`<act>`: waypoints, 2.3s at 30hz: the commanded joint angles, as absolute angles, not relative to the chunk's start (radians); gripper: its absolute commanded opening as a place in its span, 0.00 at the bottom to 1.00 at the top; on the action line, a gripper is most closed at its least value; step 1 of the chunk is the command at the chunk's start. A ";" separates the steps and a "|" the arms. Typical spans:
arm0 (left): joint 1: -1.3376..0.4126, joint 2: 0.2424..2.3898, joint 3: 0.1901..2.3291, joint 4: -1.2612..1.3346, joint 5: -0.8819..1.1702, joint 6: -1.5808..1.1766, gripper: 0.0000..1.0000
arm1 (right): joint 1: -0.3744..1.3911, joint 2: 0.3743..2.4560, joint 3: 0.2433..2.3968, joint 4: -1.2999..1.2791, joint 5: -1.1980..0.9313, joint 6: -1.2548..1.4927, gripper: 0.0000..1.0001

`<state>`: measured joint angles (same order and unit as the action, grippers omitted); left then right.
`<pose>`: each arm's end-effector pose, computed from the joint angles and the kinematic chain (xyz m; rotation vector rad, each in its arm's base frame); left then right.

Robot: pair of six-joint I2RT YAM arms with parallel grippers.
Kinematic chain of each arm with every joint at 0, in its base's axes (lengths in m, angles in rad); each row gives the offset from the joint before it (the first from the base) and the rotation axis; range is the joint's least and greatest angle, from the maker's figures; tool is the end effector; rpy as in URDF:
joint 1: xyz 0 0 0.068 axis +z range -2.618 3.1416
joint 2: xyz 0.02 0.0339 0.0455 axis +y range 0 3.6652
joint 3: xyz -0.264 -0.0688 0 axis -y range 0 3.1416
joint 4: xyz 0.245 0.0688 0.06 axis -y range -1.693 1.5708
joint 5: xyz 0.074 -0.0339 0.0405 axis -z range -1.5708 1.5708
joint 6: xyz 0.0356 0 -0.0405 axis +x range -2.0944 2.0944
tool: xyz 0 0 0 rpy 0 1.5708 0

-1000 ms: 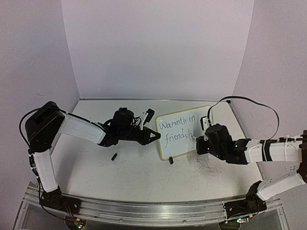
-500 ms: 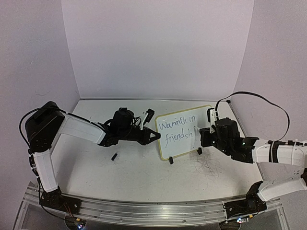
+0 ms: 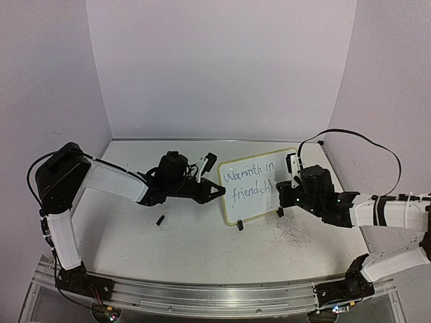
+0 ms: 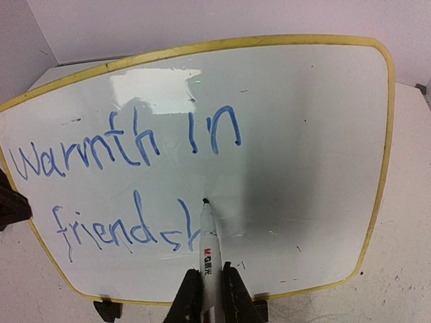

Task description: Write a sentence on the whiteboard

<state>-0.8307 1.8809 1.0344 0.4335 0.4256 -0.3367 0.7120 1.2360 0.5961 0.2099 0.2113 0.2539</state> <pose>0.2625 -0.3092 0.1785 0.8089 1.9830 -1.1462 0.2051 0.1672 0.2193 -0.3231 1.9881 0.4100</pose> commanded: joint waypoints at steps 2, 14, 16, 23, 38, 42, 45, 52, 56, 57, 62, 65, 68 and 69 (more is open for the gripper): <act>-0.844 1.903 1.015 0.284 0.406 -0.281 0.00 | 0.708 1.260 0.617 0.238 0.244 0.255 0.00; -0.844 1.899 1.016 0.279 0.404 -0.279 0.00 | 0.709 1.220 0.607 0.190 0.269 0.262 0.00; -0.844 1.902 1.019 0.279 0.404 -0.281 0.00 | 0.709 1.199 0.602 0.185 0.257 0.264 0.00; -0.844 1.902 1.021 0.279 0.405 -0.281 0.00 | 0.708 1.195 0.582 0.164 0.228 0.273 0.00; -0.844 1.904 1.026 0.276 0.406 -0.280 0.00 | 0.708 1.261 0.594 0.220 0.238 0.265 0.00; -0.844 1.903 1.028 0.275 0.407 -0.279 0.00 | 0.708 1.273 0.594 0.214 0.261 0.276 0.00; -0.844 1.902 1.024 0.275 0.406 -0.278 0.00 | 0.708 1.272 0.594 0.182 0.263 0.287 0.00; -0.843 1.902 1.021 0.275 0.405 -0.279 0.00 | 0.708 1.259 0.591 0.136 0.248 0.301 0.00; -0.844 1.902 1.024 0.275 0.405 -0.279 0.00 | 0.708 1.264 0.591 0.114 0.237 0.310 0.00; -0.844 1.901 1.026 0.275 0.405 -0.279 0.00 | 0.708 1.267 0.594 0.109 0.234 0.312 0.00; -0.844 1.900 1.029 0.273 0.405 -0.279 0.00 | 0.708 1.280 0.606 0.087 0.224 0.322 0.00; -0.844 1.899 1.028 0.273 0.405 -0.280 0.00 | 0.708 1.281 0.606 0.076 0.217 0.327 0.00; -0.844 1.900 1.027 0.272 0.404 -0.281 0.00 | 0.709 1.279 0.606 0.074 0.217 0.327 0.00; -0.844 1.900 1.028 0.273 0.405 -0.281 0.00 | 0.708 1.276 0.606 0.073 0.217 0.326 0.00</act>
